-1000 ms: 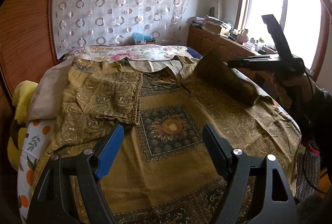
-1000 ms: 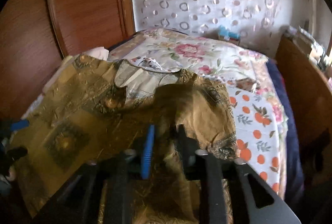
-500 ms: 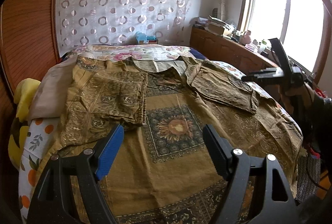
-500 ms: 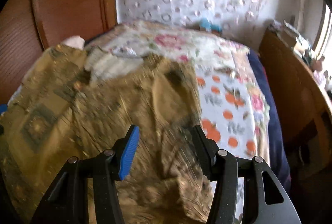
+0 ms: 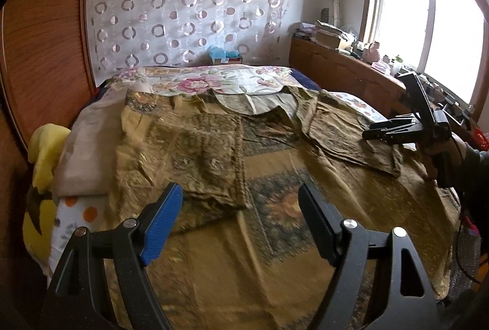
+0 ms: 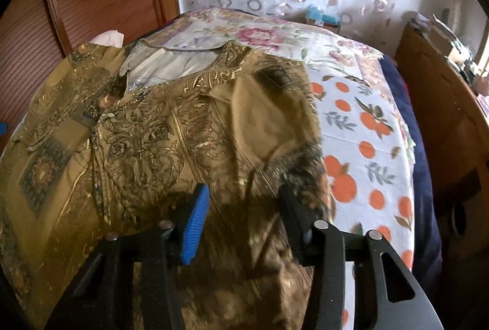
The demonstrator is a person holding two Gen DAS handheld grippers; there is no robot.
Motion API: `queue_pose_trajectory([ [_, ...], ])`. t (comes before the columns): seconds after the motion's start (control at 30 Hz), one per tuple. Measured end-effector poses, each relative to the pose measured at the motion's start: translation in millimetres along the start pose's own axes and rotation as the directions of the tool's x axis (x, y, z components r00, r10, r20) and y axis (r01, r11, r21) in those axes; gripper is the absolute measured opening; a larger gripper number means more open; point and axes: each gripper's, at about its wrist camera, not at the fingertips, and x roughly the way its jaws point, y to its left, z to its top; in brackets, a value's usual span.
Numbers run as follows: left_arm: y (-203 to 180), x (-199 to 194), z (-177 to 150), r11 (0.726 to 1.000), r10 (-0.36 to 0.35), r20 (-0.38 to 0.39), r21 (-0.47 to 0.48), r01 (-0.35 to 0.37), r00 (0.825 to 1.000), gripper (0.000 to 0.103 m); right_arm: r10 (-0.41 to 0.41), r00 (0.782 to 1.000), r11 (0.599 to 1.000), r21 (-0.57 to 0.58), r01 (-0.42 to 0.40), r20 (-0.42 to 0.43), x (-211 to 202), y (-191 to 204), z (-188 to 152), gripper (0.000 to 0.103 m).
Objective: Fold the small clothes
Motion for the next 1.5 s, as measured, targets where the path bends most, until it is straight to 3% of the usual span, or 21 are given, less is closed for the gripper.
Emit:
queue_pose_trajectory([
  [0.17,16,13,15,1.0,0.019,-0.008,-0.009,-0.019,1.0,0.079,0.013,1.0,1.0,-0.004,-0.013,0.001,18,-3,14,0.038],
  [0.23,22,17,19,0.999,0.031,-0.01,-0.013,-0.031,0.999,0.079,0.014,1.0,1.0,-0.015,-0.014,0.012,21,-2,16,0.021],
  [0.27,26,19,21,0.999,0.037,-0.012,-0.016,-0.037,0.999,0.079,0.033,0.999,0.999,-0.017,-0.033,0.017,21,-2,15,0.001],
  [0.47,46,32,29,0.997,0.067,-0.026,-0.029,-0.068,0.997,0.079,0.02,0.996,1.0,-0.004,-0.02,0.085,14,-5,7,0.0],
  [0.67,66,47,44,0.993,0.112,-0.036,-0.027,-0.113,0.993,0.079,-0.069,0.984,0.997,0.036,0.064,0.162,-14,-45,25,0.0],
  [0.8,82,57,52,0.99,0.133,-0.047,-0.035,-0.135,0.99,0.079,-0.122,0.982,0.99,0.09,0.109,0.142,-20,-85,29,0.0],
  [0.97,100,69,60,0.987,0.156,-0.065,-0.038,-0.159,0.986,0.079,-0.195,0.974,0.979,0.078,0.187,0.116,-18,-97,27,0.0],
  [1.03,107,74,65,0.984,0.172,-0.073,-0.026,-0.175,0.982,0.079,-0.181,0.98,0.98,0.092,0.174,0.08,-6,-100,32,0.004],
  [1.17,122,87,74,0.981,0.189,-0.099,-0.025,-0.193,0.977,0.079,-0.147,0.989,0.982,0.129,0.141,0.035,23,-112,48,0.042],
  [1.37,143,103,79,0.981,0.183,-0.138,-0.039,-0.19,0.973,0.079,-0.091,0.996,0.978,0.189,0.084,0.026,42,-135,63,0.044],
  [1.5,155,112,81,0.983,0.153,-0.167,-0.072,-0.167,0.974,0.065,-0.068,0.998,0.979,0.192,0.064,0.017,49,-137,61,0.044],
])
